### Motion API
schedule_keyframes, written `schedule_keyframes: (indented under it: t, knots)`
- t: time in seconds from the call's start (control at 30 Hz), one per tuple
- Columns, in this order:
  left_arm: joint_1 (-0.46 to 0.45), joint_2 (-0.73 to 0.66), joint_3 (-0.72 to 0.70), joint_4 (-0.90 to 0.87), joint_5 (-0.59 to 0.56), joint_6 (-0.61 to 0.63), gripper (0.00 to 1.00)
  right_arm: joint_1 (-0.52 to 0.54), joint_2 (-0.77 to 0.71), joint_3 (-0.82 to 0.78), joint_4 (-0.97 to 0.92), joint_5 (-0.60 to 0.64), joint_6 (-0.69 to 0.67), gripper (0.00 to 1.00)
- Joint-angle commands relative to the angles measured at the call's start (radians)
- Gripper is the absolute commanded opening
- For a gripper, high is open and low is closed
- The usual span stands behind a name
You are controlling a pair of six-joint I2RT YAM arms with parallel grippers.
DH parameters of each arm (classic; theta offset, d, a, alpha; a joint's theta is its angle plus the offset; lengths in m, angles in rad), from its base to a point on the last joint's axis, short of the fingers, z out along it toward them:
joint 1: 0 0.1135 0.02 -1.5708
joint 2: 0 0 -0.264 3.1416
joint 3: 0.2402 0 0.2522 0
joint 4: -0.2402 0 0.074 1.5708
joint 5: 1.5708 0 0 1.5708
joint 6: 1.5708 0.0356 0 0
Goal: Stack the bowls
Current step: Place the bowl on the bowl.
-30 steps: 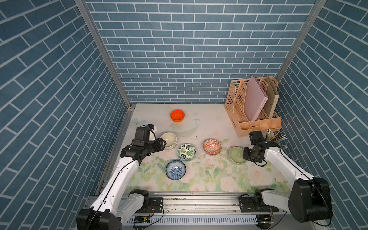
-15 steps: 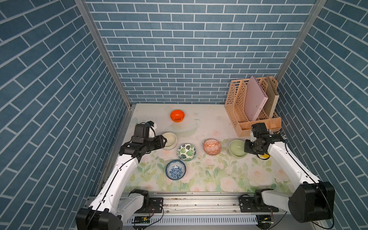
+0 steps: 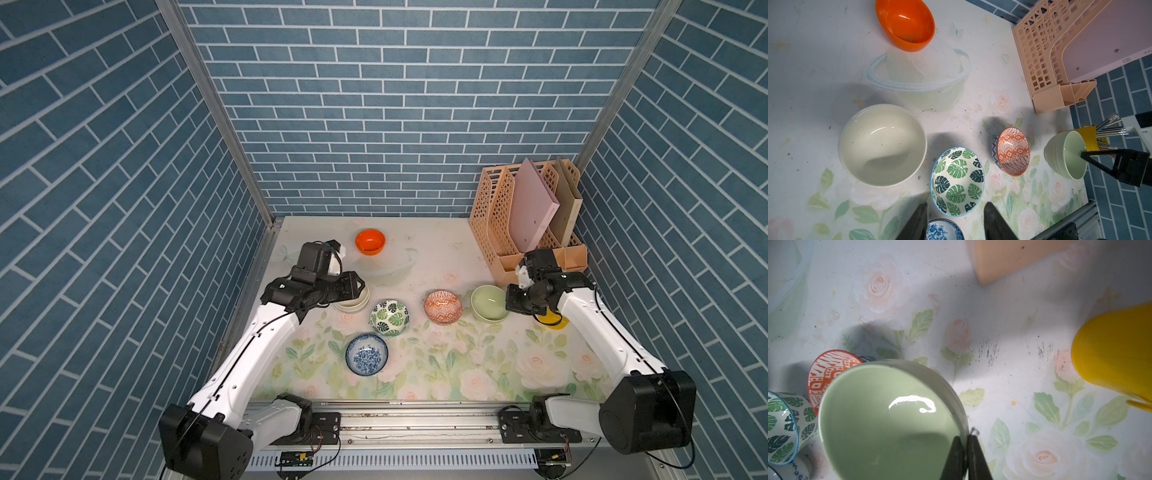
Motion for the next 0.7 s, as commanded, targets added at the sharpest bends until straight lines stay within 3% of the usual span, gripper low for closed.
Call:
schedule_keyframes:
  t: [0.0, 0.23, 0.67]
  knots:
    - [-0.054, 0.026, 0.039, 0.003, -0.032, -0.044, 0.48, 0.029, 0.012, 0.067, 0.058, -0.05, -0.006, 0.0]
    - [-0.134, 0.089, 0.084, 0.012, -0.074, -0.077, 0.49, 0.13, 0.084, 0.147, 0.082, -0.051, 0.004, 0.0]
    - [-0.138, 0.094, 0.073, 0.004, -0.138, -0.092, 0.49, 0.333, 0.283, 0.361, 0.09, -0.024, 0.03, 0.0]
